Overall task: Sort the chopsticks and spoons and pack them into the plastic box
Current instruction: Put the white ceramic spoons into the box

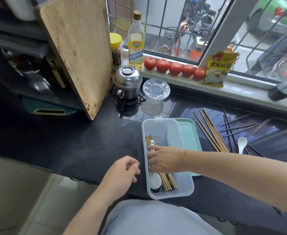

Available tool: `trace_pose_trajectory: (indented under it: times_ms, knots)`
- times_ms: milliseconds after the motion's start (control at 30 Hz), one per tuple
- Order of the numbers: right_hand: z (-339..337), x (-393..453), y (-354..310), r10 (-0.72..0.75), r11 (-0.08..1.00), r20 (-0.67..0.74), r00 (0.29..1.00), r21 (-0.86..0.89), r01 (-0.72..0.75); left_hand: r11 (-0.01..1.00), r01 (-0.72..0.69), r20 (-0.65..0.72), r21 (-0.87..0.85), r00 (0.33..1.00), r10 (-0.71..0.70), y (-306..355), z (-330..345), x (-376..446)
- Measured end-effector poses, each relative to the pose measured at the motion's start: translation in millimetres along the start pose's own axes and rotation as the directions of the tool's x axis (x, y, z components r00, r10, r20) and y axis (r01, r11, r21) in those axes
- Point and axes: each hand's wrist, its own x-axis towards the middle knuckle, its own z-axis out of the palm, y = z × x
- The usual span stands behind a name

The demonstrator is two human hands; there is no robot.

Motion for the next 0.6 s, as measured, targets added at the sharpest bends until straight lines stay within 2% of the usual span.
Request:
trace_pose_trajectory:
  times_ms: [67, 100, 133, 167, 200, 233, 267, 333, 400, 533, 600]
  knots:
    - [0.3, -9.3, -1.9, 0.089, 0.995, -0.133, 0.987, 0.064, -0.081, 1.000, 0.003, 0.015, -0.005, 1.000, -0.002, -0.8, 1.8, -1.6]
    - [0.8, -11.7, -4.4, 0.206, 0.972, -0.188, 0.960, 0.150, -0.179, 1.000, 0.003, 0.023, -0.006, 1.000, -0.003, -1.2, 2.8, -2.1]
    - [0.5, -14.1, -7.4, 0.384, 0.905, -0.212, 0.899, 0.282, -0.320, 1.000, 0.002, 0.030, -0.006, 1.000, -0.002, -1.1, 3.7, -2.2]
    - [-0.3, -16.4, -10.7, 0.603, 0.746, -0.153, 0.783, 0.455, -0.485, 1.000, 0.001, 0.037, -0.003, 0.999, -0.001, -0.3, 4.8, -1.9]
    - [-1.7, -16.7, -14.5, 0.780, 0.503, -0.011, 0.626, 0.606, -0.616, 1.000, -0.001, 0.042, -0.001, 0.999, 0.001, 0.6, 5.8, -1.2]
    - [-2.2, -14.6, -18.7, 0.853, 0.273, 0.166, 0.494, 0.666, -0.694, 1.000, -0.002, 0.044, 0.000, 0.999, 0.002, 1.6, 6.8, -0.4]
    - [-2.0, -9.7, -22.9, 0.839, 0.088, 0.345, 0.421, 0.677, -0.731, 1.000, -0.004, 0.046, 0.001, 0.999, 0.004, 3.5, 8.0, 1.1]
    - [-2.3, 3.7, -36.3, 0.712, -0.045, 0.553, 0.433, 0.651, -0.757, 1.000, -0.012, 0.041, 0.006, 0.999, 0.011, 9.6, 11.5, 4.8]
    - [-8.8, 18.2, -50.9, 0.614, -0.038, 0.628, 0.477, 0.628, -0.778, 1.000, -0.028, 0.001, 0.007, 1.000, 0.028, 16.2, 14.3, 7.3]
    - [-8.7, 21.9, -60.3, 0.638, -0.056, 0.607, 0.473, 0.649, -0.758, 0.995, -0.094, -0.086, -0.016, 0.992, 0.092, 38.7, 26.2, 12.6]
    - [-5.6, 14.0, -59.3, 0.634, -0.040, 0.584, 0.507, 0.679, -0.733, 0.991, -0.124, -0.101, -0.054, 0.988, 0.118, 53.6, 37.6, 15.1]
